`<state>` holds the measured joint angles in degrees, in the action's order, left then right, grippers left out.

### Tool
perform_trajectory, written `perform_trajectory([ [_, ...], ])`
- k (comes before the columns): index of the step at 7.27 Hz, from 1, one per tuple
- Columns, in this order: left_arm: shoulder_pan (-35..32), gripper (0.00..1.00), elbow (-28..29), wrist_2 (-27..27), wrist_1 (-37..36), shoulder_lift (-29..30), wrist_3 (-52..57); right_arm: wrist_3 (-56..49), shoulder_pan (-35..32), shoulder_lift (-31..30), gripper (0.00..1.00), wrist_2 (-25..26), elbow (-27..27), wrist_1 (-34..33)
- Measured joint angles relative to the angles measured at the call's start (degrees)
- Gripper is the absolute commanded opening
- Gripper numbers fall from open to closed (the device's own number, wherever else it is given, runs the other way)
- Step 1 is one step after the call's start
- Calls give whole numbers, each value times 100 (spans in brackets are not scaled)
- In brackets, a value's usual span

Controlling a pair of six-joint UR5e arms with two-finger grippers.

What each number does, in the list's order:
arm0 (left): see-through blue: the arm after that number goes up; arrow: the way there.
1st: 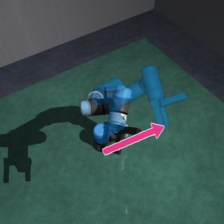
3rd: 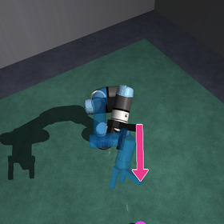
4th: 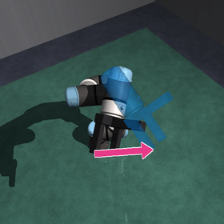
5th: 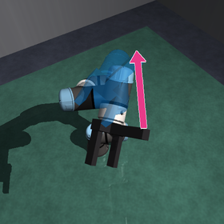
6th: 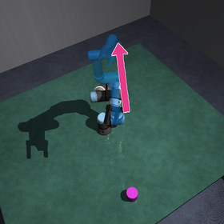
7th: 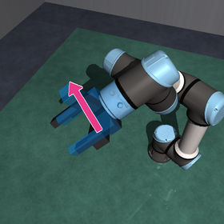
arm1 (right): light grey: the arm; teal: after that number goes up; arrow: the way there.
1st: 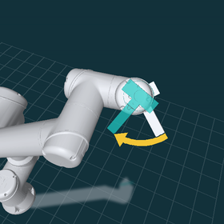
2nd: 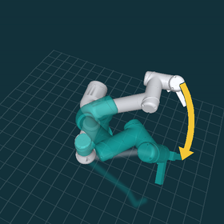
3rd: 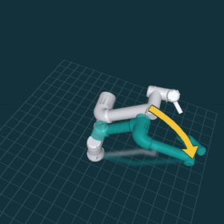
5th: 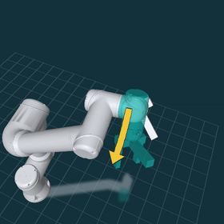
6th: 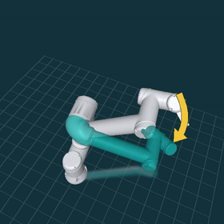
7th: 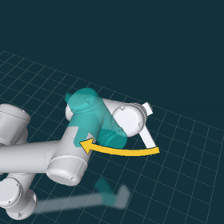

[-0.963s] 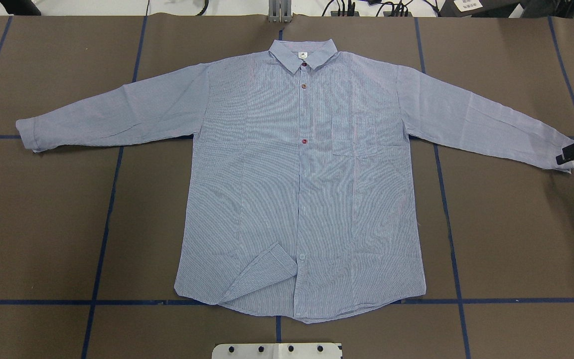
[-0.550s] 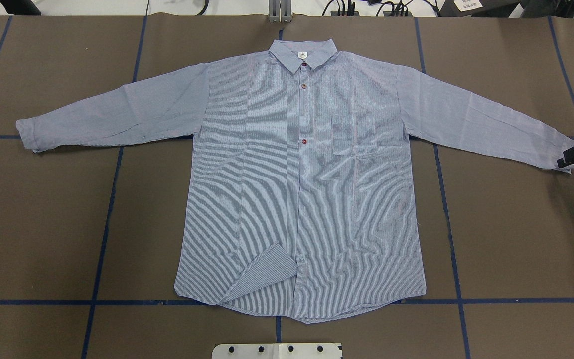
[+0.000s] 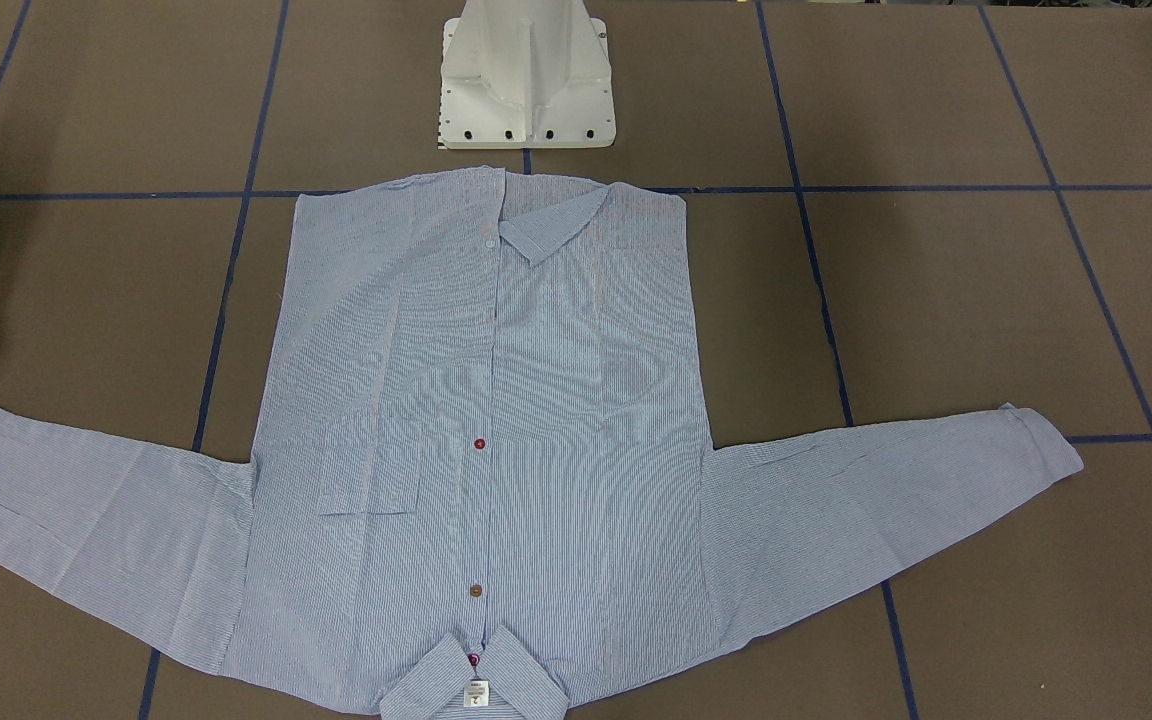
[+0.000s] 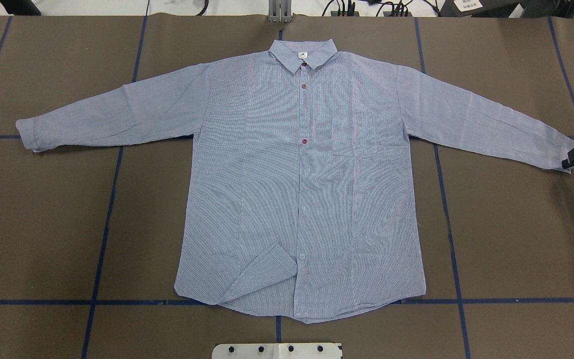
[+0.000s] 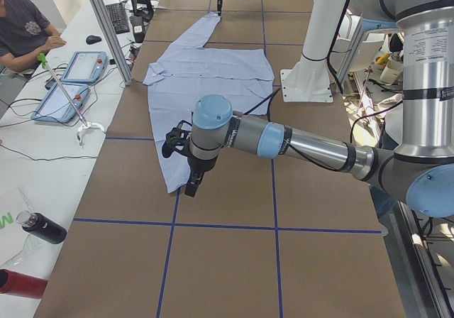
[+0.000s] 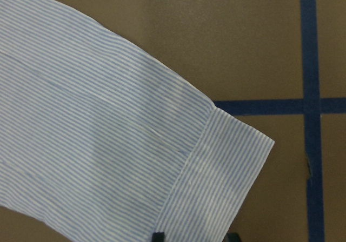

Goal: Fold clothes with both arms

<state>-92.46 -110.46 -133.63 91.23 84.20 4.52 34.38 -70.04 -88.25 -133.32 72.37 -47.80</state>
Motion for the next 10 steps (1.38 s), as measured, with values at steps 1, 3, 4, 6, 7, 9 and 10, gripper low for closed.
perform_trajectory([
  [1, 0, 100, -2, -3, 0, 0, 0, 38, 1, 11, 48, 7, -2, -22],
  [3, -3, 100, -8, -5, 0, 0, 0, 56, 7, 40, 45, 17, -3, -119],
  [4, -2, 100, -9, -5, 0, 0, 1, 54, 6, 45, 45, 22, -3, -154],
  [6, 0, 100, -10, -4, 2, 0, 3, 52, 2, 44, 40, 25, -6, -176],
  [7, 0, 100, -11, 2, 4, 1, 4, 52, 3, 35, 40, 25, -9, -181],
  [9, 0, 100, -11, 11, 6, 7, 2, 52, 5, 16, 30, 25, -15, -185],
  [10, 0, 100, -11, 12, 6, 8, 3, 52, 7, 13, 13, 26, -18, -185],
])
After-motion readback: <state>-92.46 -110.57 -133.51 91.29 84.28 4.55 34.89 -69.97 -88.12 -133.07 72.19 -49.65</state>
